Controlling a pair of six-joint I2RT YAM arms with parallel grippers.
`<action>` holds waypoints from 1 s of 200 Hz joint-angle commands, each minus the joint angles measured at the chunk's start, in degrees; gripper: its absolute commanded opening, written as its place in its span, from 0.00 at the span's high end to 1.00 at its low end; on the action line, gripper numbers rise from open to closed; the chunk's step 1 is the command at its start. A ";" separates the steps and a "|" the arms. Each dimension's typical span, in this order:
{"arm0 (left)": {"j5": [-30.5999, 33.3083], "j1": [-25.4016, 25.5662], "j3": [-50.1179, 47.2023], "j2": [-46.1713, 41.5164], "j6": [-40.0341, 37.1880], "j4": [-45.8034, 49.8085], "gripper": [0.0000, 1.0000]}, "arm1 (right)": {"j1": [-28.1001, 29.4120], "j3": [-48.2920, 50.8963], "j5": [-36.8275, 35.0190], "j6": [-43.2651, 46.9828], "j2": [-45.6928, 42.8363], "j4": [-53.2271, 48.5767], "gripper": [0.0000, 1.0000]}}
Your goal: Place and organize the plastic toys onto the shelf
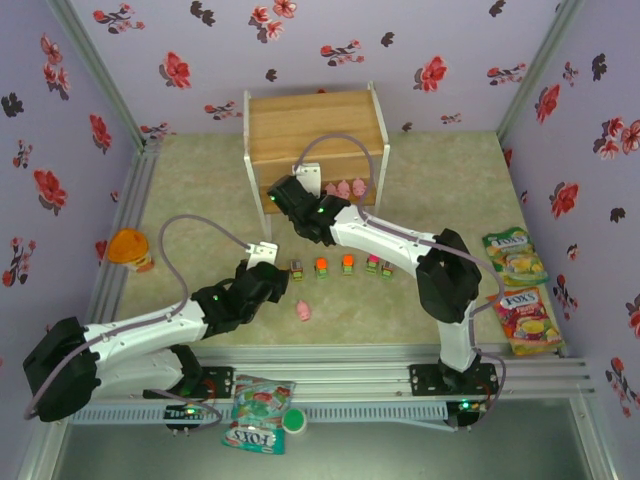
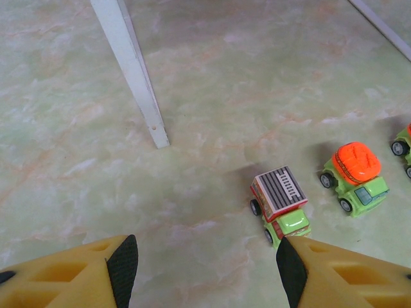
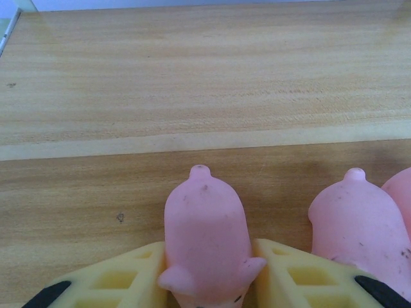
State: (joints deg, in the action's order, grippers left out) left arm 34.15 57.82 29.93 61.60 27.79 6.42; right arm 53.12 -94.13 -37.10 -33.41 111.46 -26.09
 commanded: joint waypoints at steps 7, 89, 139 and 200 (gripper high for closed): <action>-0.34 -0.43 0.45 0.53 0.76 -0.79 0.36 | -0.39 -1.59 0.15 0.43 0.55 -1.43 0.62; -0.39 -0.43 0.64 0.88 0.66 -0.79 0.36 | 0.13 -0.94 -0.36 0.95 -2.20 -1.08 0.60; -0.31 -0.44 0.73 0.89 0.60 -0.70 0.36 | 0.49 -0.47 -0.91 1.41 -3.34 -0.82 0.57; -0.32 -0.47 0.70 0.97 0.48 -0.72 0.36 | 1.05 0.08 -1.37 1.94 -4.90 -0.46 0.56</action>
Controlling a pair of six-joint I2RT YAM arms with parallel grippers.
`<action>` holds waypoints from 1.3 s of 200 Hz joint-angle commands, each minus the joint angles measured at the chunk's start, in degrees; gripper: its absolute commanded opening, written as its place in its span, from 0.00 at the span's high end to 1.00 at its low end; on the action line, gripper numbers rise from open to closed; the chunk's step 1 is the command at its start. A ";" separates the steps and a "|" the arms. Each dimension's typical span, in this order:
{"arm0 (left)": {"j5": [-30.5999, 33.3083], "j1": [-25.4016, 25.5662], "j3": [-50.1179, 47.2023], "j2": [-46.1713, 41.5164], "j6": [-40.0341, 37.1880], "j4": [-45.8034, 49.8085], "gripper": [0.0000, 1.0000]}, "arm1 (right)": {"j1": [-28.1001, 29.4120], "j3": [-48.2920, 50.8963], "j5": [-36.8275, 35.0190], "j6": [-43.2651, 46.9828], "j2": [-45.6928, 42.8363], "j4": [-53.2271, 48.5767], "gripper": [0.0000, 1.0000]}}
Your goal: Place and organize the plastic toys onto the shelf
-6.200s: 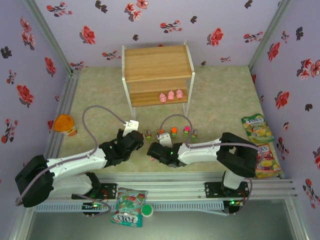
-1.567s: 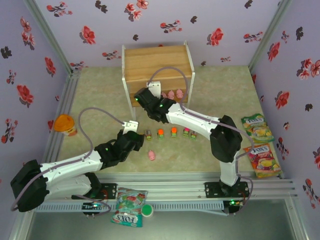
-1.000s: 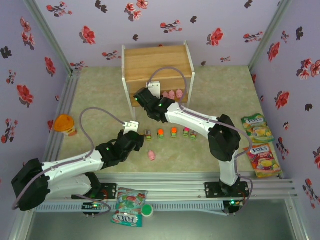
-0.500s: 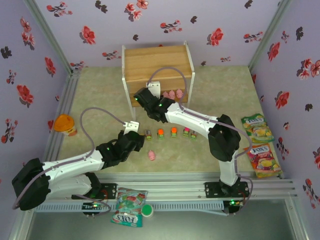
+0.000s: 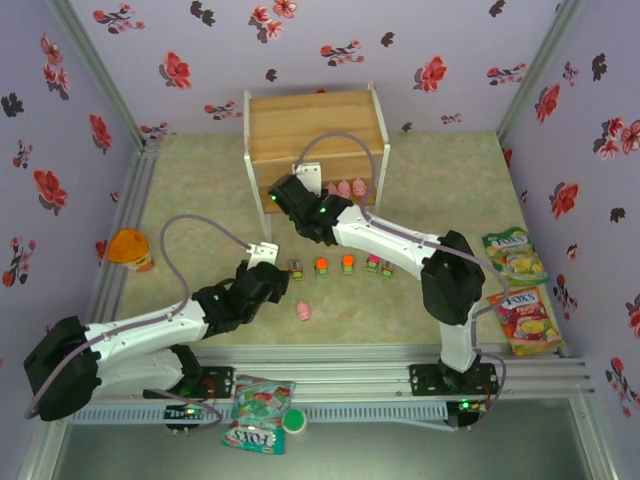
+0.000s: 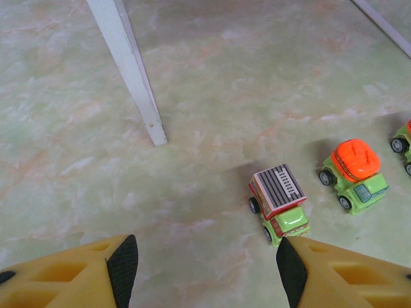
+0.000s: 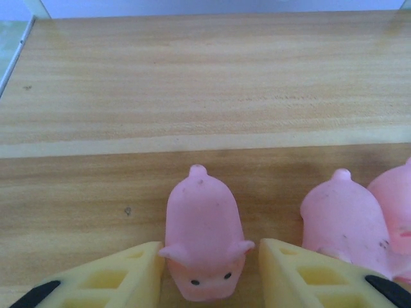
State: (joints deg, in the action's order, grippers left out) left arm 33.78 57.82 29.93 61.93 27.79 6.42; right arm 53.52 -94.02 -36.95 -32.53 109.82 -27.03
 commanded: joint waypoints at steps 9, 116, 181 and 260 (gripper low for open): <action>0.06 -0.43 0.72 0.65 0.50 -0.70 0.36 | 0.69 0.14 -1.63 1.14 -3.54 0.48 0.56; 0.04 -0.42 0.68 0.91 0.08 -0.88 0.36 | 2.80 7.12 -3.50 0.72 -10.43 1.34 0.55; 0.05 -0.43 0.39 0.74 -0.10 -1.14 0.36 | 4.88 16.76 -4.71 -0.77 -18.03 2.49 0.56; 0.35 2.45 0.38 -1.16 3.40 1.87 0.36 | 7.16 31.37 -4.15 -1.42 -28.47 3.12 0.56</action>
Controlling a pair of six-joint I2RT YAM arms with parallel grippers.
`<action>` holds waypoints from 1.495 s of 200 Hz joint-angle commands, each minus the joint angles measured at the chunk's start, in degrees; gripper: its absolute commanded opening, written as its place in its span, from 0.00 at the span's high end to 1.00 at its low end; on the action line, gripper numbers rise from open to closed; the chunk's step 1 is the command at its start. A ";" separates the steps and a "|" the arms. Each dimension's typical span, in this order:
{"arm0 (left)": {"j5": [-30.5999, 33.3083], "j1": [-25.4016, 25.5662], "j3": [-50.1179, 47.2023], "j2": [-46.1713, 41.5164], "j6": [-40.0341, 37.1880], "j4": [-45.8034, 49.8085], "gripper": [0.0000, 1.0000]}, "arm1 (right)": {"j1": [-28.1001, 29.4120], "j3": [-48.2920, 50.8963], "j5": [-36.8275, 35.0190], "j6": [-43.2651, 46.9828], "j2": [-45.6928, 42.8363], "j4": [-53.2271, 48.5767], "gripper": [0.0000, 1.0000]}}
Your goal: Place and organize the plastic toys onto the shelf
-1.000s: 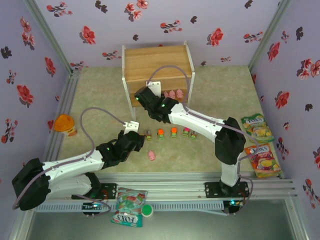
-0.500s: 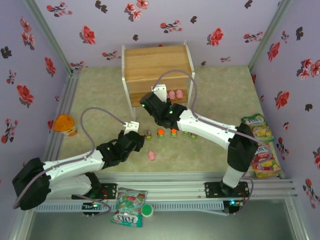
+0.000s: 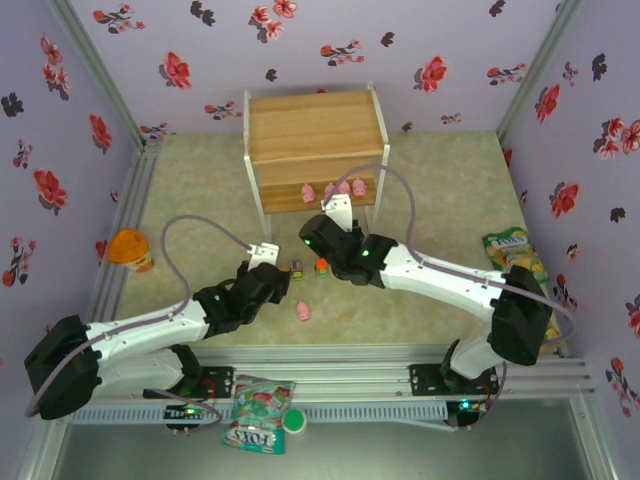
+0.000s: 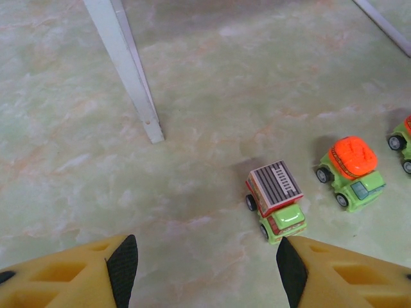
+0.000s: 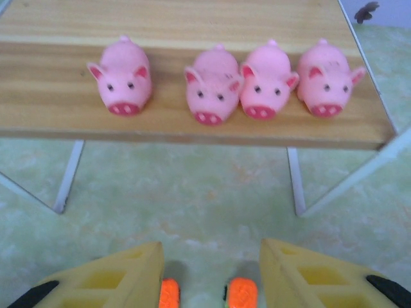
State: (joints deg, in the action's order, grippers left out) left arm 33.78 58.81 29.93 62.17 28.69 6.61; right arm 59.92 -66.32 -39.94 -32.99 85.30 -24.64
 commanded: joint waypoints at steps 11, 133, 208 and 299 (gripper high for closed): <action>0.75 2.46 0.52 -1.27 3.37 2.33 0.36 | 0.85 5.83 -0.76 -0.91 -5.79 0.91 0.56; 5.68 13.96 5.03 3.87 13.39 12.64 0.34 | 1.19 24.61 2.14 6.20 -22.22 5.83 0.51; 1.35 14.38 12.89 9.35 28.90 21.64 0.33 | 1.15 31.07 2.98 9.08 -25.38 8.81 0.46; -3.20 15.09 21.10 19.50 38.89 31.02 0.38 | -0.18 36.70 4.13 10.06 -31.90 11.14 0.46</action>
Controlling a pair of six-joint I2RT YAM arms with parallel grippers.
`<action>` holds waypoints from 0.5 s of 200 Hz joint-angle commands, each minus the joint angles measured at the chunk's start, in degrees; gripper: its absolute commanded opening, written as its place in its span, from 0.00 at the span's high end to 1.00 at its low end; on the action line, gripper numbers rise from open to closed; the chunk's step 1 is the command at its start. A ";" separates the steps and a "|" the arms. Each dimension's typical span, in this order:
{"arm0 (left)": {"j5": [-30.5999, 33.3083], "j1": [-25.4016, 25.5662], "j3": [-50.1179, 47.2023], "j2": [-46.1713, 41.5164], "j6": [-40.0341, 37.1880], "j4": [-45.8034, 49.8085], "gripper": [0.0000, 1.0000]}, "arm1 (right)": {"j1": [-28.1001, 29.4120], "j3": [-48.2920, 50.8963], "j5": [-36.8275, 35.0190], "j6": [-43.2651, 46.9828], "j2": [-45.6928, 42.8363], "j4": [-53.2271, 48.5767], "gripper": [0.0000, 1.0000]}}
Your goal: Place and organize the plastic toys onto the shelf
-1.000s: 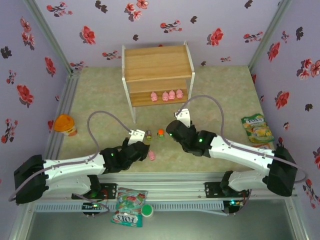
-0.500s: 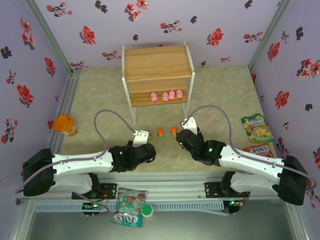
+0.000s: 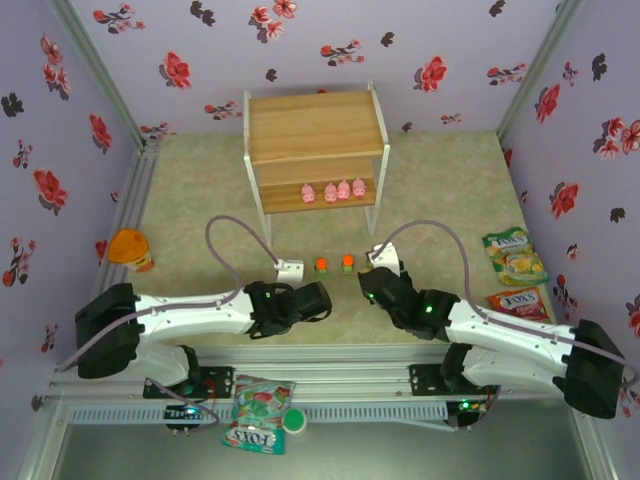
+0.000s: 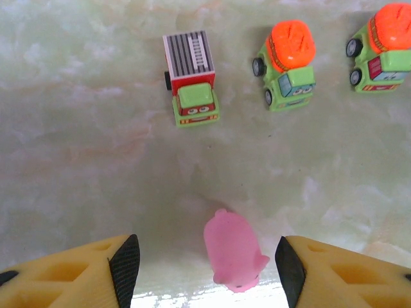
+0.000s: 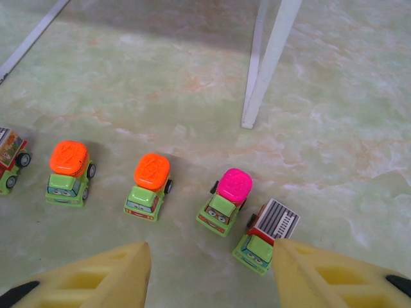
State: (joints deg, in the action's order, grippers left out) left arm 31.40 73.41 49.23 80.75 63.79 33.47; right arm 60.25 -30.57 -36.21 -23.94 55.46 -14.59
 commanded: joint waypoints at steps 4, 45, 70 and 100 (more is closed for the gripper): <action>-1.03 0.44 1.75 1.10 3.95 4.20 0.38 | -0.56 1.03 0.54 1.01 -2.25 1.12 0.46; -4.21 0.51 2.32 3.44 3.93 3.30 0.38 | -0.55 0.68 0.95 1.44 -2.50 1.40 0.46; -6.86 0.58 2.87 5.47 2.57 1.75 0.38 | -0.56 0.59 1.14 1.60 -3.05 1.29 0.47; -9.76 0.52 4.01 8.38 1.28 0.65 0.36 | -0.57 0.94 1.29 1.36 -4.36 0.88 0.47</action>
State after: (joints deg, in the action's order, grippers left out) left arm 24.51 73.58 51.05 87.07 65.87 34.50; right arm 59.88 -30.04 -35.51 -23.49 52.86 -14.15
